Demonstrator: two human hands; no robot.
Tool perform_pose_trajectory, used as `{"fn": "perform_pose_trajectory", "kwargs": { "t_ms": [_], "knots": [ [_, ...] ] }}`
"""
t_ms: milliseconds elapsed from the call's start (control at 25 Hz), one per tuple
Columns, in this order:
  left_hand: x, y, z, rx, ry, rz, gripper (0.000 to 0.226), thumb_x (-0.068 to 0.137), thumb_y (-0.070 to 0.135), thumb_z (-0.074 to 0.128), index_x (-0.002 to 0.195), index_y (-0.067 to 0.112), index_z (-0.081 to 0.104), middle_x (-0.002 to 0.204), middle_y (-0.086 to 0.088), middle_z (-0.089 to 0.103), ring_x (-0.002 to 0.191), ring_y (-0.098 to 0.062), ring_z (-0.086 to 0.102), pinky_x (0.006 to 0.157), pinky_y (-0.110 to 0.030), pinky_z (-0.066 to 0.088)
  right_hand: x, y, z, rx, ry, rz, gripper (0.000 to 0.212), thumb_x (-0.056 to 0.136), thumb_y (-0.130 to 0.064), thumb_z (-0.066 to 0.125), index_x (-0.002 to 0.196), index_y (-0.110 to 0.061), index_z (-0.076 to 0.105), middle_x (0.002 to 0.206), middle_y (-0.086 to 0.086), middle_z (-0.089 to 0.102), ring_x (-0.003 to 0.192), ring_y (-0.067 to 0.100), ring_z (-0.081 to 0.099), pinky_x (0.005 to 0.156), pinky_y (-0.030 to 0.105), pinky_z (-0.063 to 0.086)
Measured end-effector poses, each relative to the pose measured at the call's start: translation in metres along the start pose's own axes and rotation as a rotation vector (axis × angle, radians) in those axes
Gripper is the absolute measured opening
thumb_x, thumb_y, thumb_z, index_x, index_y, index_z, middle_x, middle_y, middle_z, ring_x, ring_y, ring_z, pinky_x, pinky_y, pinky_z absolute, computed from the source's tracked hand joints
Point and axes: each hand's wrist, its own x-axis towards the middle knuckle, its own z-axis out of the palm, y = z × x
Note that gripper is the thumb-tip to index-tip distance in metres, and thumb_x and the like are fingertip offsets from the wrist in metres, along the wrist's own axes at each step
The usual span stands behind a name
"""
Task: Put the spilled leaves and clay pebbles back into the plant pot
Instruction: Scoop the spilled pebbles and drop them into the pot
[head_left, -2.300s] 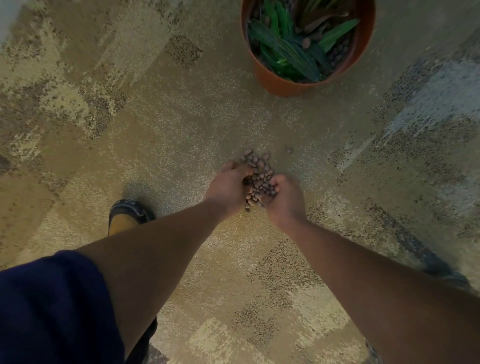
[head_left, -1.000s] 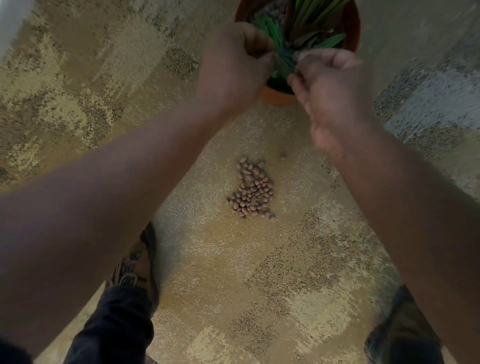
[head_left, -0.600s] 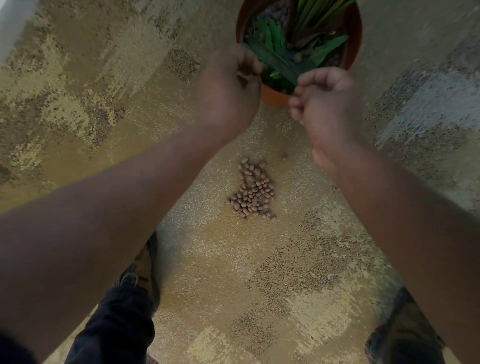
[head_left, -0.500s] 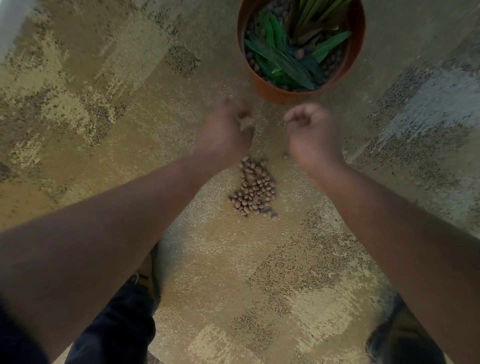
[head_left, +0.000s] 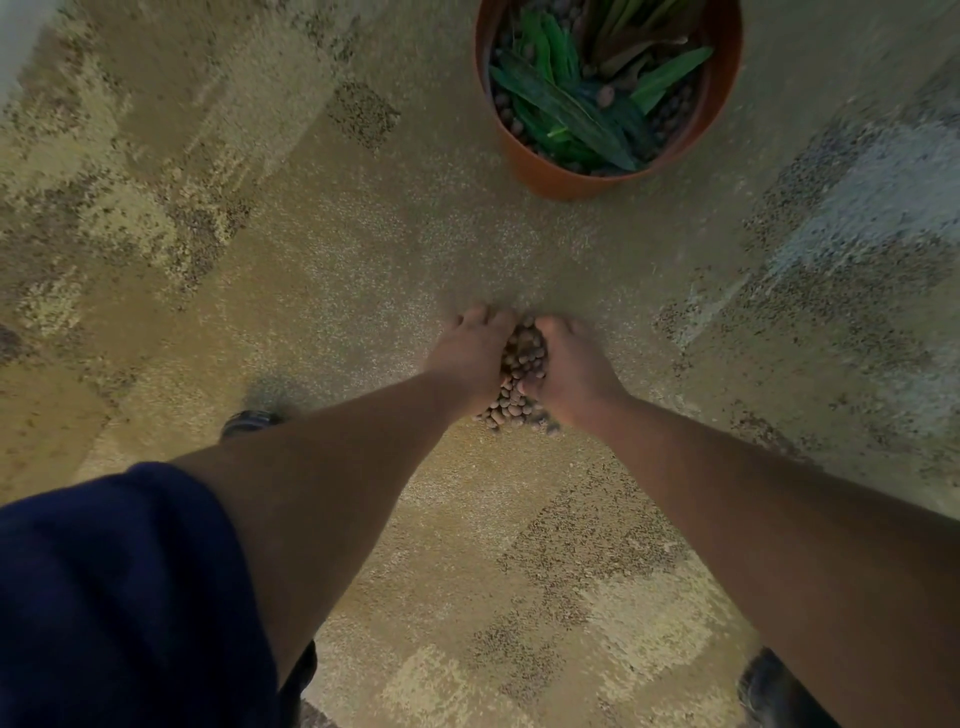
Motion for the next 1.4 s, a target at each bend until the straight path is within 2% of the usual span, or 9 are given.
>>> {"fn": "perform_pose_trajectory", "kwargs": {
  "t_ms": [200, 320, 480, 720, 960, 1040, 1160, 1280, 1400],
  "knots": [
    [-0.006, 0.004, 0.008, -0.089, 0.022, -0.034, 0.032, 0.097, 0.019, 0.058, 0.129, 0.024, 0.06, 0.132, -0.01, 0.05, 0.123, -0.034, 0.053, 0.107, -0.048, 0.048, -0.007, -0.001, 0.009, -0.047, 0.031, -0.038, 0.024, 0.096, -0.017, 0.064, 0.119, -0.012, 0.063, 0.128, 0.014, 0.051, 0.109, 0.027, 0.059, 0.095, 0.034, 0.052],
    [-0.008, 0.0, 0.008, -0.181, 0.081, -0.059, 0.017, 0.097, 0.01, 0.058, 0.107, 0.018, 0.07, 0.13, -0.01, 0.055, 0.118, -0.03, 0.057, 0.102, -0.034, 0.047, -0.009, 0.002, 0.01, 0.036, 0.084, 0.004, 0.011, 0.093, -0.01, 0.067, 0.102, -0.014, 0.071, 0.117, 0.008, 0.062, 0.094, 0.018, 0.058, 0.086, 0.025, 0.05],
    [-0.008, -0.007, 0.008, -0.213, 0.143, -0.068, 0.022, 0.096, 0.002, 0.058, 0.097, 0.019, 0.072, 0.121, -0.005, 0.062, 0.113, -0.023, 0.059, 0.094, -0.025, 0.04, -0.011, 0.006, 0.008, 0.269, 0.113, 0.085, 0.013, 0.091, -0.005, 0.071, 0.096, -0.017, 0.073, 0.095, -0.002, 0.07, 0.086, 0.021, 0.071, 0.075, 0.041, 0.064],
    [-0.006, -0.011, 0.013, -0.233, 0.198, -0.078, 0.02, 0.092, 0.004, 0.062, 0.094, 0.017, 0.076, 0.107, -0.002, 0.069, 0.1, -0.018, 0.062, 0.09, -0.024, 0.048, -0.015, 0.007, -0.003, 0.576, 0.182, 0.218, 0.027, 0.091, 0.003, 0.067, 0.083, -0.022, 0.065, 0.092, 0.004, 0.072, 0.081, 0.014, 0.071, 0.066, 0.019, 0.055],
    [-0.01, -0.011, -0.001, -0.407, 0.225, -0.125, 0.015, 0.091, 0.008, 0.069, 0.087, 0.022, 0.074, 0.081, 0.021, 0.063, 0.085, -0.004, 0.064, 0.082, -0.014, 0.053, -0.018, 0.002, -0.014, 0.714, 0.191, 0.23, 0.02, 0.09, 0.005, 0.067, 0.092, -0.015, 0.069, 0.092, 0.004, 0.072, 0.075, 0.012, 0.067, 0.058, 0.015, 0.051],
    [-0.012, -0.01, -0.011, -0.462, 0.241, -0.127, 0.014, 0.091, 0.007, 0.07, 0.088, 0.02, 0.073, 0.085, 0.015, 0.066, 0.082, -0.002, 0.065, 0.075, -0.013, 0.055, -0.019, -0.004, -0.02, 0.735, 0.188, 0.221, 0.019, 0.089, 0.005, 0.068, 0.094, -0.014, 0.069, 0.092, 0.004, 0.072, 0.077, 0.013, 0.068, 0.059, 0.015, 0.053],
    [-0.023, 0.0, -0.039, -0.545, 0.296, -0.076, 0.008, 0.09, 0.007, 0.074, 0.091, 0.015, 0.074, 0.092, 0.004, 0.072, 0.084, -0.01, 0.07, 0.078, -0.025, 0.061, -0.024, -0.019, -0.039, 0.823, 0.204, 0.195, 0.02, 0.088, 0.004, 0.07, 0.095, -0.014, 0.07, 0.093, 0.003, 0.073, 0.082, 0.014, 0.07, 0.065, 0.017, 0.055],
    [-0.03, 0.025, -0.088, -0.714, 0.375, 0.03, 0.008, 0.089, 0.009, 0.077, 0.091, 0.016, 0.074, 0.09, 0.003, 0.075, 0.078, -0.006, 0.071, 0.071, -0.017, 0.059, -0.033, -0.044, -0.076, 0.953, 0.271, 0.077, 0.019, 0.089, 0.001, 0.071, 0.097, -0.016, 0.07, 0.092, 0.0, 0.073, 0.08, 0.01, 0.069, 0.069, 0.018, 0.056],
    [-0.019, 0.053, -0.141, -0.713, 0.543, 0.195, 0.008, 0.087, 0.011, 0.078, 0.093, 0.012, 0.074, 0.085, 0.003, 0.074, 0.076, -0.006, 0.071, 0.068, -0.021, 0.06, -0.034, -0.07, -0.124, 1.083, 0.391, -0.082, 0.018, 0.088, 0.001, 0.072, 0.098, -0.014, 0.069, 0.089, -0.001, 0.071, 0.078, 0.009, 0.069, 0.072, 0.021, 0.058]
  ]
}}
